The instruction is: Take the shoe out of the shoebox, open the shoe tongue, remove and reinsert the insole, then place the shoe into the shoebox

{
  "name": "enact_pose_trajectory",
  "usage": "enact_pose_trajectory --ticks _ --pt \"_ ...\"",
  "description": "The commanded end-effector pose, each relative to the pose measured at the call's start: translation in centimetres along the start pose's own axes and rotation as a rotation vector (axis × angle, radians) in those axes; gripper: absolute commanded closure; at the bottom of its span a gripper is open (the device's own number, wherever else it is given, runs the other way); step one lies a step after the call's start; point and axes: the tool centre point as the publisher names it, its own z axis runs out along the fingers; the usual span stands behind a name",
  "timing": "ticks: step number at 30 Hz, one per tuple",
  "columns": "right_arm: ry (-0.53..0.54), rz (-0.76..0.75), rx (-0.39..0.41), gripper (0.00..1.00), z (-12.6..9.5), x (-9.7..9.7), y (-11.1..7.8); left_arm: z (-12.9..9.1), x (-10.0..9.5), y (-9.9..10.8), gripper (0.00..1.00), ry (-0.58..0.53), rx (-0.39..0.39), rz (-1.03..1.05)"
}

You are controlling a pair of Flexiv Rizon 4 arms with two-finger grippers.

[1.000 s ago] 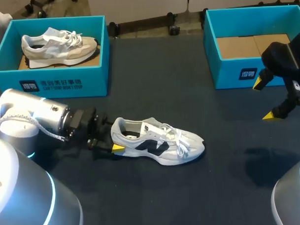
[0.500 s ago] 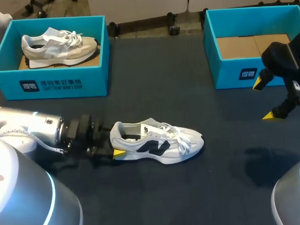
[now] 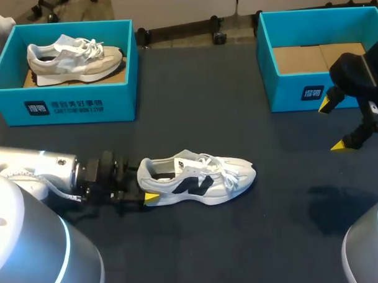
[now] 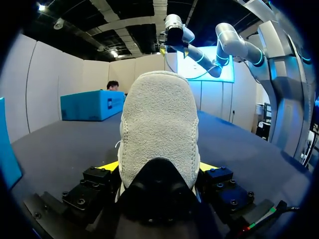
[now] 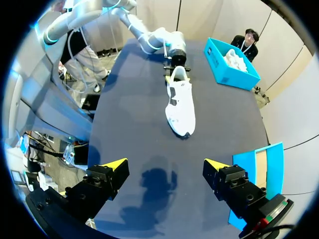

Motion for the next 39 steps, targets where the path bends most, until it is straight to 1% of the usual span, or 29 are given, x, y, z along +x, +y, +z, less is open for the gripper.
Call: enact_pose_trajectory --ticks 1,26,27,28,30,31,32,33,34,36,37,38,39 --pt "0.005 0.0 0.003 0.0 0.1 -0.2 0.1 0.1 0.0 0.1 1.0 -0.002 -0.004 0.0" --pt "0.005 0.0 0.003 0.0 0.1 -0.2 0.1 0.0 0.0 0.3 1.0 0.0 -0.011 -0.001" --pt "-0.011 0.014 0.004 0.0 -0.1 -0.6 0.4 0.0 0.0 0.3 1.0 0.0 -0.011 -0.001" --pt "-0.035 0.065 -0.011 0.0 -0.2 -1.1 1.4 0.0 0.0 0.3 1.0 0.0 -0.011 -0.001" --pt "-0.072 0.133 -0.016 0.0 -0.2 -1.7 2.3 0.0 0.0 0.3 1.0 0.0 -0.011 -0.001" --pt "-0.073 0.188 -0.004 0.0 -0.1 -2.0 2.8 0.0 0.0 0.3 1.0 0.0 -0.011 -0.001" --pt "-0.09 0.213 0.006 0.0 -0.1 -2.1 3.1 0.0 0.0 0.3 1.0 0.0 -0.011 -0.001" --pt "-0.106 0.248 -0.005 0.0 0.1 -2.4 3.8 0.0 0.0 0.3 1.0 0.0 -0.011 -0.001" --pt "-0.108 0.302 0.008 0.0 0.3 -2.5 4.4 0.0 0.0 0.3 1.0 0.0 -0.011 -0.001" --pt "-0.122 0.328 0.009 0.0 0.7 -2.6 5.4 0.0 0.0 0.3 1.0 0.0 -0.011 -0.001" --pt "-0.124 0.379 0.033 0.0 1.1 -2.8 6.2 0.0 0.0 0.3 1.0 0.0 -0.011 -0.001" --pt "-0.134 0.383 0.034 0.0 1.3 -2.9 6.8 0.0 0.0 0.3 1.0 0.0 -0.011 -0.001" --pt "-0.138 0.418 0.045 0.0 1.6 -3.0 7.3 0.0 0.0 0.3 1.0 0.0 -0.011 -0.001"
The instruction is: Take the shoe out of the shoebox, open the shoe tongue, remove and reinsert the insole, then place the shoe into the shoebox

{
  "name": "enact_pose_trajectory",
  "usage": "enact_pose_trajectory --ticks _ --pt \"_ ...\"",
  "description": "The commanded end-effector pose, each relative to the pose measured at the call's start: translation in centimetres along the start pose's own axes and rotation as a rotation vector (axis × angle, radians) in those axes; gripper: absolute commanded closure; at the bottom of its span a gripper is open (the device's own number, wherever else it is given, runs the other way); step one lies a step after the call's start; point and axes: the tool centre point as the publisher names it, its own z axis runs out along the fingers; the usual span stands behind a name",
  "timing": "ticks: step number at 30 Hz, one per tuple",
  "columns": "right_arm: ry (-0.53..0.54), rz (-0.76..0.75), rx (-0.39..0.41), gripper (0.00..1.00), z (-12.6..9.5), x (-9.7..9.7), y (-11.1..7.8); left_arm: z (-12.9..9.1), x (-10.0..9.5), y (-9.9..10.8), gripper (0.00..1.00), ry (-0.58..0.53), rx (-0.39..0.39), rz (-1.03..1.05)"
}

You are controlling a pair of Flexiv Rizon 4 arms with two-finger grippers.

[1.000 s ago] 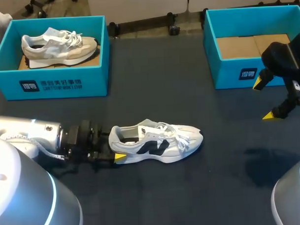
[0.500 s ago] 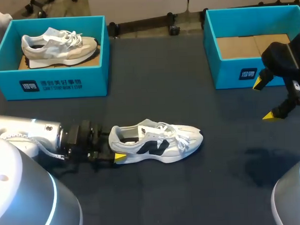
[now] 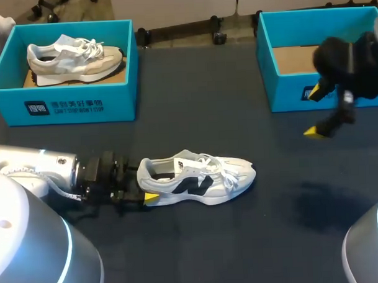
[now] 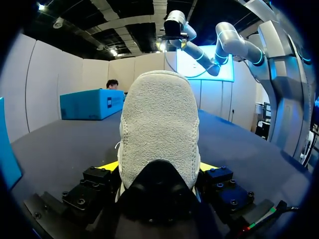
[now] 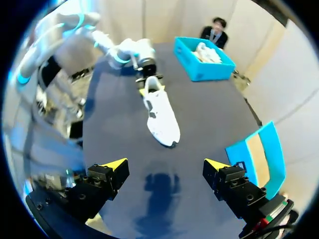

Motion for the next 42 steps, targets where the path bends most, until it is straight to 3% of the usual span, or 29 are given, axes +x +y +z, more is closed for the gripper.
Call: enact_pose_trajectory --ticks 1,9,16,27,29,42 --pt "-0.039 0.143 0.074 0.0 1.8 0.3 3.8 0.1 0.0 0.2 1.0 -0.004 0.0 0.0" --pt "-0.108 0.368 0.089 0.0 4.4 1.8 7.0 0.1 0.0 0.2 1.0 -0.004 0.0 0.0" --pt "-0.113 0.439 0.113 0.0 7.7 2.7 9.3 0.1 0.0 0.2 1.0 -0.004 0.0 0.0" --pt "-0.106 0.538 0.119 0.0 12.0 4.2 11.0 0.1 0.0 0.2 1.0 -0.004 0.0 0.0" --pt "-0.075 0.464 0.154 0.0 12.9 4.3 11.5 0.1 0.0 0.2 1.0 -0.004 0.0 0.0" --pt "-0.075 0.464 0.154 0.0 12.9 4.3 11.5 0.1 0.0 0.2 1.0 -0.004 0.0 0.0"
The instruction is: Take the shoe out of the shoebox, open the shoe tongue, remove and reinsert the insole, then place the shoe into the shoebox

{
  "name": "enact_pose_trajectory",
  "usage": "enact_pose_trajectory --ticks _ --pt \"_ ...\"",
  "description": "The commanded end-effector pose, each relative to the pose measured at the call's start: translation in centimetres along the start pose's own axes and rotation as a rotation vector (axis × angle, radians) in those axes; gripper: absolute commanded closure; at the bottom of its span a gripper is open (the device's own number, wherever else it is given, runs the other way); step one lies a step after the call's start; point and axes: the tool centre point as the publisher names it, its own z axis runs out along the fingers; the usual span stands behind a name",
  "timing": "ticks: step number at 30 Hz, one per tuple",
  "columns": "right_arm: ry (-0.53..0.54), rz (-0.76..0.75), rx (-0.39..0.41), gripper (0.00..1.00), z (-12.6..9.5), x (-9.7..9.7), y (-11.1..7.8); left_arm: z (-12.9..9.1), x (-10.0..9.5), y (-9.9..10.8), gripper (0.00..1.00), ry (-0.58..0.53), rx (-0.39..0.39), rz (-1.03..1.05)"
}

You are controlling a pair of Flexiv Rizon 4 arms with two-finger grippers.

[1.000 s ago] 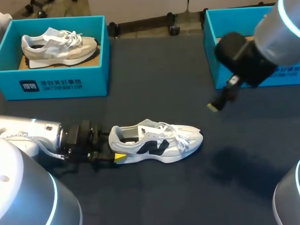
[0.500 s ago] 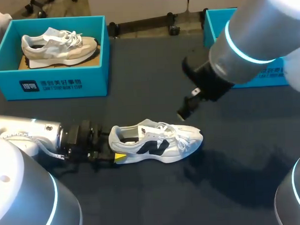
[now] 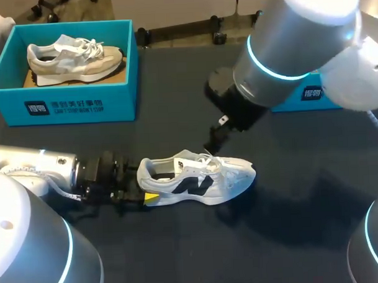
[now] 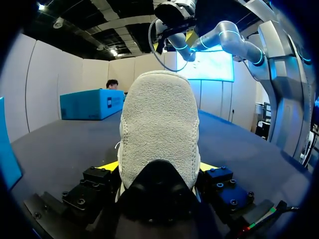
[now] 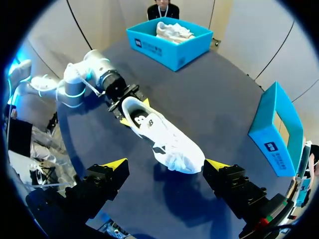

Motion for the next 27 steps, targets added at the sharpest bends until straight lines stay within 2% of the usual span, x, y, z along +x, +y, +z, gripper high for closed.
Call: enact_pose_trajectory --ticks 1,4,6,7,9,14,16,19,27 --pt "-0.005 0.002 0.037 0.0 0.3 0.3 0.7 0.1 0.0 0.2 1.0 -0.004 0.0 0.0" --pt "-0.005 0.002 0.037 0.0 0.3 0.3 0.7 0.1 0.0 0.2 1.0 -0.004 0.0 0.0" --pt "0.002 0.054 0.028 0.0 1.7 0.5 0.6 0.1 0.0 0.2 1.0 -0.004 0.0 0.0" --pt "-0.042 0.102 0.043 0.0 2.5 0.9 0.8 0.1 0.0 0.2 1.0 -0.004 0.0 0.0" --pt "-0.046 0.141 0.021 0.0 3.4 1.2 1.1 0.1 0.0 0.2 1.0 -0.004 0.0 0.0" --pt "-0.088 0.27 0.01 0.0 4.7 1.7 1.6 0.1 0.0 0.2 1.0 -0.004 0.0 0.0" --pt "-0.096 0.331 -0.027 0.0 4.9 1.8 1.7 0.1 0.0 0.2 1.0 -0.004 0.0 0.0" --pt "-0.119 0.424 -0.039 0.0 5.2 2.1 1.9 0.1 0.0 0.2 1.0 -0.004 0.0 0.0" --pt "-0.114 0.551 0.026 0.0 6.9 3.6 3.5 0.1 0.0 0.2 1.0 -0.004 0.0 0.0"
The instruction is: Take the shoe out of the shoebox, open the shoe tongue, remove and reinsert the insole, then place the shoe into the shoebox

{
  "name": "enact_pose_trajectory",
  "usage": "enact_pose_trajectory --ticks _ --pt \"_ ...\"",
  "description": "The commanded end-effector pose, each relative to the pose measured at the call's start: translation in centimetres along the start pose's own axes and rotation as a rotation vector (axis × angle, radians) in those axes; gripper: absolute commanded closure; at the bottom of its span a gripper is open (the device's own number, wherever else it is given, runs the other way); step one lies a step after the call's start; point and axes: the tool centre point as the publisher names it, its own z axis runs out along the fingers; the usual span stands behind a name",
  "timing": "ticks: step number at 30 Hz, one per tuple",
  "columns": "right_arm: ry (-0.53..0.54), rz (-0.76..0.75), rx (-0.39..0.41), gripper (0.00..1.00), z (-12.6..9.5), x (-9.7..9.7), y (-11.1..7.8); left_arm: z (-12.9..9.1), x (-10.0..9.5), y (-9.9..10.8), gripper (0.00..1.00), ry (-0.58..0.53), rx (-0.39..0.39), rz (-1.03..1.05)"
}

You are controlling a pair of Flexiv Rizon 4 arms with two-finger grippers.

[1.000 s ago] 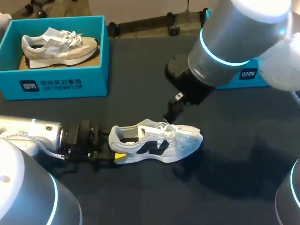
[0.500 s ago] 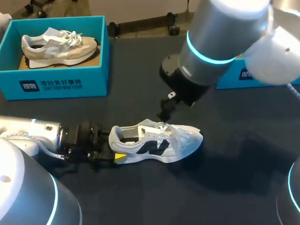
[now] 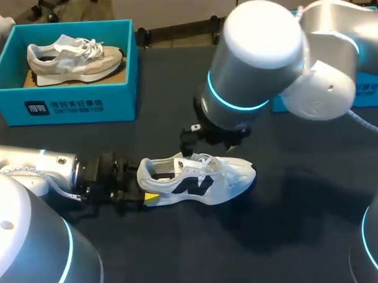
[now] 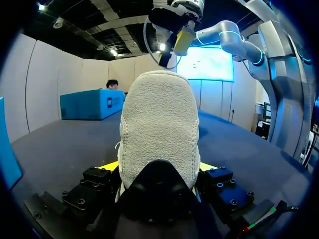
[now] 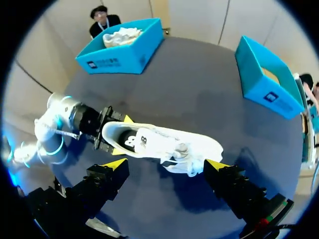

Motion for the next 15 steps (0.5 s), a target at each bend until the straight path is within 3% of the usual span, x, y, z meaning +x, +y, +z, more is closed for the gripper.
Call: enact_pose_trajectory --ticks 1,15 --pt "-0.033 0.045 0.033 0.0 1.78 2.26 0.78 0.09 0.01 0.21 1.0 -0.004 0.0 0.0" --pt "0.0 0.018 0.026 0.0 1.96 2.68 0.81 0.09 0.01 0.21 1.0 -0.004 0.0 0.0"
